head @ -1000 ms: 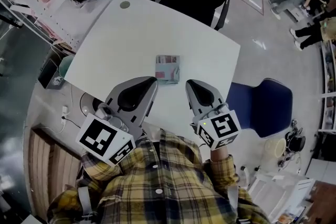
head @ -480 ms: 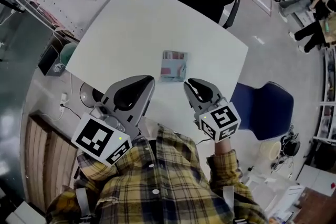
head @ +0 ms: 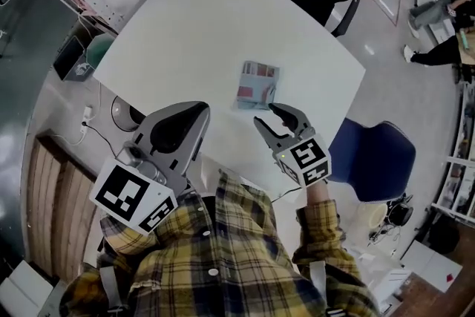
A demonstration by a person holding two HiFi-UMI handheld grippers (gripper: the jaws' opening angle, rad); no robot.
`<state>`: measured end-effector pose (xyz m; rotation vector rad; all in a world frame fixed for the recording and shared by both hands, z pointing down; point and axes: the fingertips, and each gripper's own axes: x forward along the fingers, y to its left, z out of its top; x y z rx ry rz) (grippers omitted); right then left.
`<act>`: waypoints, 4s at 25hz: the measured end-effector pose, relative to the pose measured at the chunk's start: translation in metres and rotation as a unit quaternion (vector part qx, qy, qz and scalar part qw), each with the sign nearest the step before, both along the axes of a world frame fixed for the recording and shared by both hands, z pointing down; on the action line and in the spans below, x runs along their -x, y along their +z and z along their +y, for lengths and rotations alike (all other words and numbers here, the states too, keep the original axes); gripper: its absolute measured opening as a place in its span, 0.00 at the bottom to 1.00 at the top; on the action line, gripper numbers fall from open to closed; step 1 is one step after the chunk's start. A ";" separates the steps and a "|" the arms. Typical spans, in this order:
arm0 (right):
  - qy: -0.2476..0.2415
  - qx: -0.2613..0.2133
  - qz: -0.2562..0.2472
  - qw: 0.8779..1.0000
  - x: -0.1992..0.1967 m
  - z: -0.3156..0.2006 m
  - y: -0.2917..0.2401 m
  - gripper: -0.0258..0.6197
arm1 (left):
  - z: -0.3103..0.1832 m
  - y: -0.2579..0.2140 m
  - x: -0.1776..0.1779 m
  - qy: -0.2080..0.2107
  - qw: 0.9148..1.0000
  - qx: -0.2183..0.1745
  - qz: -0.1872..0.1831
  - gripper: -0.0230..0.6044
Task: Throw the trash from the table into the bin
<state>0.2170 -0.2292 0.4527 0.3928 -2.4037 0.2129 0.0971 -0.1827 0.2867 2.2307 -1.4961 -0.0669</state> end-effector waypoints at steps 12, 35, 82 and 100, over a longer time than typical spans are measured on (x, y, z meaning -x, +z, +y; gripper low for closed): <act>-0.085 -0.018 0.111 0.990 0.002 -0.006 0.085 0.32 | 0.005 0.034 0.021 -0.031 0.999 0.039 0.012 0.05; -0.067 -0.072 0.131 0.986 0.004 -0.027 0.083 0.04 | 0.010 0.034 0.028 -0.041 0.998 0.036 0.016 0.05; -0.181 0.035 -0.087 0.979 0.398 0.228 -0.009 0.04 | 0.285 0.024 0.343 -0.270 0.963 0.012 -0.012 0.05; -0.185 0.131 -0.011 0.974 0.495 0.247 0.140 0.04 | 0.285 0.154 0.421 -0.291 0.954 0.079 0.006 0.05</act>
